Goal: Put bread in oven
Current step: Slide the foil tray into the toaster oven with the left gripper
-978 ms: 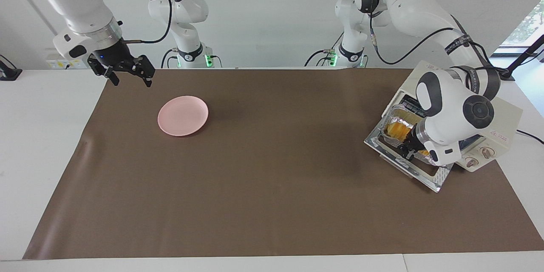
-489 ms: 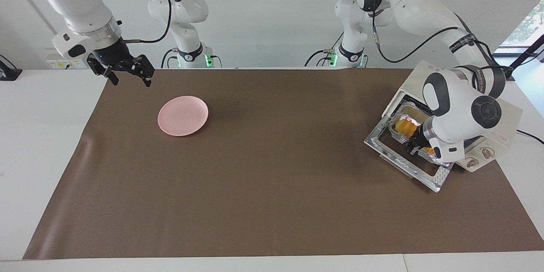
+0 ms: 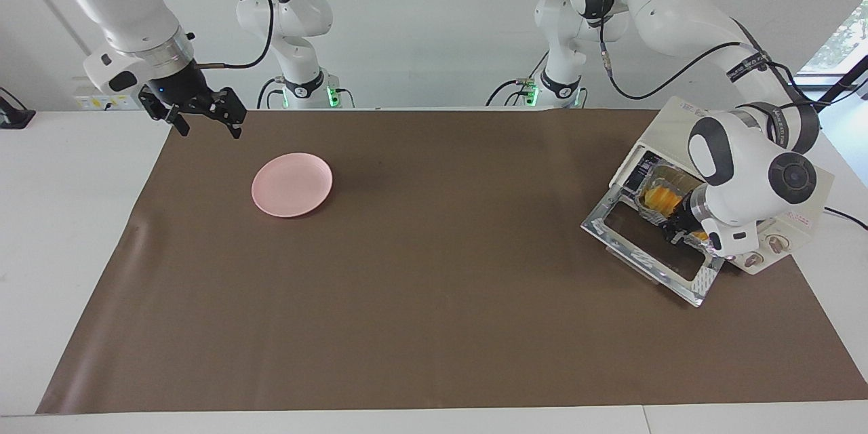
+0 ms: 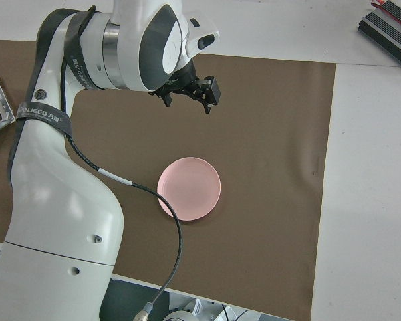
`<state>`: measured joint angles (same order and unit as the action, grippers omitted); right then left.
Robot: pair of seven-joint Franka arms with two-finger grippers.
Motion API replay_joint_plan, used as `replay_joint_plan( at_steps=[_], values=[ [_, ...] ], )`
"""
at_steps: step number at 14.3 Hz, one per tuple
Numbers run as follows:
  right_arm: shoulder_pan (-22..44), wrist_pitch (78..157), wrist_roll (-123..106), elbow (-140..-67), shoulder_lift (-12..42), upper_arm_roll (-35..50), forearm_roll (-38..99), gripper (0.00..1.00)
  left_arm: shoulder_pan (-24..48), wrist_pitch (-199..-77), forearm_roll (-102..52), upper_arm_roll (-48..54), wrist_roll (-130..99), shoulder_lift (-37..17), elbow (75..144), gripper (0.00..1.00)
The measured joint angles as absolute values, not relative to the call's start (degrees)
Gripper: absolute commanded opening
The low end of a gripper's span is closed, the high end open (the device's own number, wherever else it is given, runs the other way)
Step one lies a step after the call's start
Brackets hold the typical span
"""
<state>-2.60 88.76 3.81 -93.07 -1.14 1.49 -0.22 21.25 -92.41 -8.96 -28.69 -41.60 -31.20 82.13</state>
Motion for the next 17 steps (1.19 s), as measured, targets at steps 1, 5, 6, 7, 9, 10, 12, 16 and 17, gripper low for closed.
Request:
replay_joint_plan(
  at_steps=[1,5,6,7,9,10,12,16,17],
  values=[
    [-2.60,88.76,3.81,-93.07,-1.14,1.49,-0.22,1.00,21.26,-92.99,-8.92,-28.69,-41.60,-30.90,82.88,0.00],
    [-2.60,88.76,3.81,-93.07,-1.14,1.49,-0.22,1.00,21.26,-95.28,-5.65,-28.64,-41.37,-29.31,86.35,0.00],
    [-2.61,88.76,3.81,-93.07,-1.14,1.49,-0.22,1.00,21.26,-95.47,-5.39,-28.64,-41.32,-28.87,86.88,0.00],
    [-2.60,88.76,3.81,-93.07,-1.14,1.49,-0.22,1.00,21.27,-95.58,-5.28,-28.63,-41.29,-28.54,87.33,0.00],
    [-2.60,88.76,3.81,-93.07,-1.14,1.49,-0.22,1.00,21.28,-95.64,-5.22,-28.61,-41.29,-28.25,87.99,0.00],
    [-2.60,88.76,3.81,-93.07,-1.14,1.49,-0.22,1.00,21.28,-95.65,-5.21,-28.61,-41.29,-28.13,88.11,0.00],
    [-2.54,88.72,3.81,-93.14,-1.14,1.66,-0.21,1.00,21.28,-95.69,-5.20,-28.60,-41.26,-27.77,88.45,0.11],
    [-3.24,88.51,3.81,-93.33,-1.14,1.27,-0.21,1.00,21.45,-95.87,-5.19,-28.47,-40.97,-27.54,88.80,1.00],
    [-3.57,88.51,3.81,-93.34,-1.14,1.16,-0.21,1.00,21.54,-95.93,-5.19,-28.45,-40.84,-27.53,88.80,1.00]
  ],
)
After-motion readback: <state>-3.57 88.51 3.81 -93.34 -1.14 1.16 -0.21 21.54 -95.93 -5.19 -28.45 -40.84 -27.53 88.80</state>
